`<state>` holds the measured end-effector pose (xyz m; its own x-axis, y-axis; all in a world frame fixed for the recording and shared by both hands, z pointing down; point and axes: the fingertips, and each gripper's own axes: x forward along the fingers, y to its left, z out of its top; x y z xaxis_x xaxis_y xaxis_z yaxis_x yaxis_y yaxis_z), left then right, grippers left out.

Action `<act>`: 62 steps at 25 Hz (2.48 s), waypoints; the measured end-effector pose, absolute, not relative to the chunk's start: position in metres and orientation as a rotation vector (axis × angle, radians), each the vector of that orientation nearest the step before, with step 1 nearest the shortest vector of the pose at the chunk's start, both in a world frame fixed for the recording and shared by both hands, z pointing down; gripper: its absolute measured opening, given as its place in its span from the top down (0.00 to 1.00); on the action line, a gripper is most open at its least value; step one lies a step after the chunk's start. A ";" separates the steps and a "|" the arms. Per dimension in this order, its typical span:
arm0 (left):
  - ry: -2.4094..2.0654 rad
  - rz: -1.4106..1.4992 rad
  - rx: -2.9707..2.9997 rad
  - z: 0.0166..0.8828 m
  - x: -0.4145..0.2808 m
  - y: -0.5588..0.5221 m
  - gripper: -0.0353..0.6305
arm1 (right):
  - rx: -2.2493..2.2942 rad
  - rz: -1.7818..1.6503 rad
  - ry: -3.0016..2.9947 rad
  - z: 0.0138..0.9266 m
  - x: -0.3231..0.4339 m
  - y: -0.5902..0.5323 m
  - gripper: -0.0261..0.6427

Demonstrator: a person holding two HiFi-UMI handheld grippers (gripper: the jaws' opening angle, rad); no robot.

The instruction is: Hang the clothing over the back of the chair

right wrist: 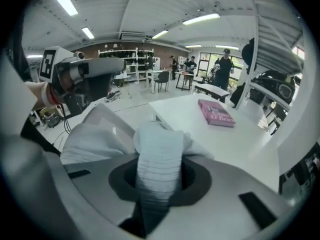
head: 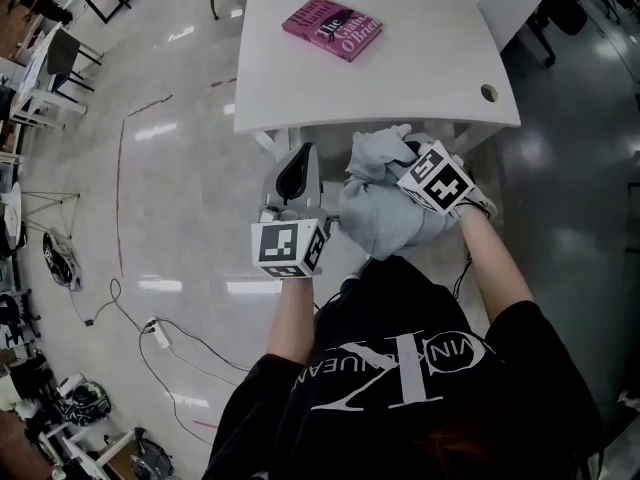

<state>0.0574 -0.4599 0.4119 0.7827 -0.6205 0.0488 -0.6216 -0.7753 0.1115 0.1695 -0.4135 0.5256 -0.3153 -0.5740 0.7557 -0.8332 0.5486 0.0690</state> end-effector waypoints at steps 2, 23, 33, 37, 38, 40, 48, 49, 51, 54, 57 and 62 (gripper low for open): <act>-1.001 0.014 2.849 0.412 0.056 -0.460 0.93 | 1.096 0.437 -2.011 0.530 0.166 -0.412 0.83; -0.991 0.012 2.835 0.418 0.056 -0.456 0.93 | 1.124 0.367 -1.965 0.512 0.182 -0.411 0.69; -0.976 0.003 2.837 0.412 0.054 -0.452 0.93 | 1.196 0.360 -2.001 0.494 0.180 -0.409 0.70; -0.972 0.001 2.836 0.412 0.051 -0.448 0.93 | 1.290 0.391 -2.036 0.480 0.183 -0.403 0.80; -0.969 0.001 2.837 0.412 0.050 -0.447 0.93 | 1.320 0.397 -2.046 0.476 0.184 -0.402 0.83; -0.962 0.000 2.840 0.412 0.049 -0.443 0.93 | 1.372 0.407 -2.062 0.470 0.187 -0.399 0.87; -0.933 0.005 2.859 0.404 0.037 -0.421 0.93 | 1.665 0.398 -2.105 0.434 0.197 -0.370 0.94; -0.931 0.006 2.859 0.404 0.034 -0.417 0.93 | 1.717 0.397 -2.117 0.429 0.199 -0.365 0.94; -0.930 0.008 2.857 0.405 0.026 -0.410 0.93 | 1.800 0.399 -2.143 0.421 0.200 -0.351 0.94; -0.924 0.016 2.853 0.406 0.019 -0.397 0.93 | 1.879 0.370 -2.157 0.414 0.200 -0.328 0.94; -0.902 0.026 2.856 0.409 0.015 -0.381 0.93 | 1.941 0.326 -2.144 0.410 0.199 -0.306 0.94; -0.881 0.062 2.861 0.421 0.006 -0.358 0.93 | 2.028 0.287 -2.159 0.410 0.194 -0.273 0.94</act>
<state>0.0061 -0.3580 0.4210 0.8269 -0.5562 0.0828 -0.5623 -0.8169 0.1282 0.1943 -0.2728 0.4097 -0.0636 -0.9661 0.2503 -0.9979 0.0588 -0.0266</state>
